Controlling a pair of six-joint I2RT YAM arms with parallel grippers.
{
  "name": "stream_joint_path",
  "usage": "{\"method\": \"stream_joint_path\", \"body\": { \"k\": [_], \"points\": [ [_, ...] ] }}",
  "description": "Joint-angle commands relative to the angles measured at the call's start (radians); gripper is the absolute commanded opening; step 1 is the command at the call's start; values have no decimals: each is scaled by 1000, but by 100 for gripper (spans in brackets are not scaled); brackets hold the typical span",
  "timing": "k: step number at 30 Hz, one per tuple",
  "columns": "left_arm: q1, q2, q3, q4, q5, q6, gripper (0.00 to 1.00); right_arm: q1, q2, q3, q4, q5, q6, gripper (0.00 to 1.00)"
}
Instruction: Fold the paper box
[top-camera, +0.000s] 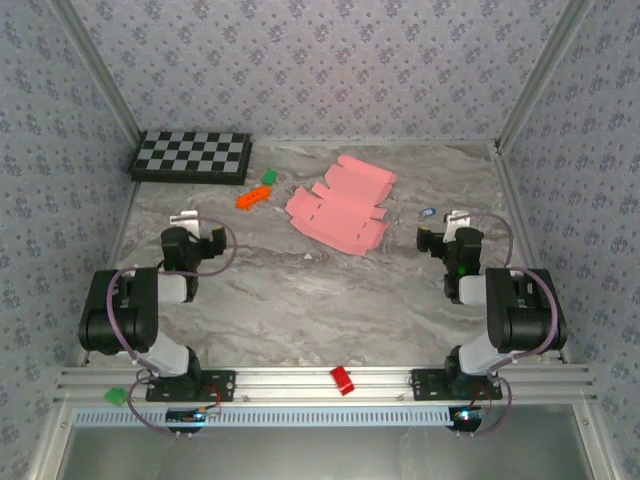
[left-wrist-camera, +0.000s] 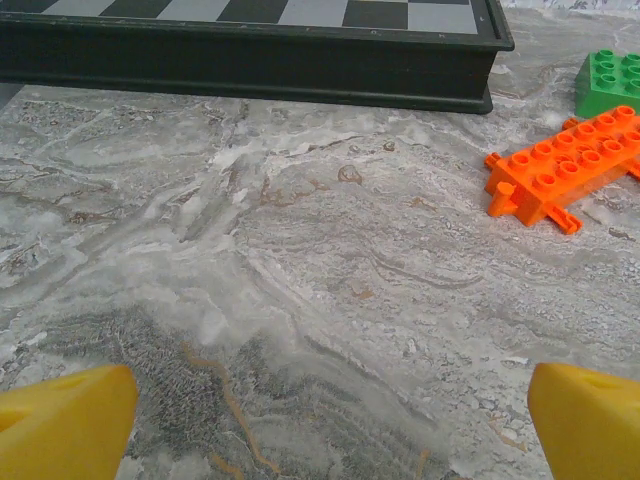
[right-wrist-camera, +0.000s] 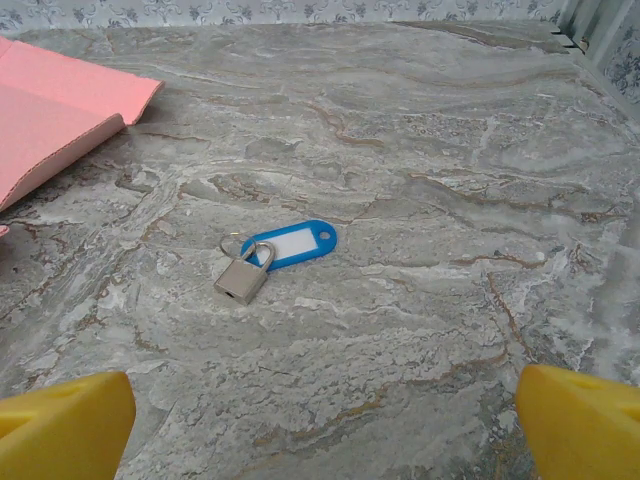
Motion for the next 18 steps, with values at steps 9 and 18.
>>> {"method": "stream_joint_path", "body": {
  "k": [9, 18],
  "points": [
    [-7, 2, 23, 4, -7, 7, 100, 4, 9, 20, 3, 17, -12, 99],
    [-5, 2, 23, 4, -2, 5, 100, 1, 9, 21, 0, 9, -8, 99]
  ]
}}
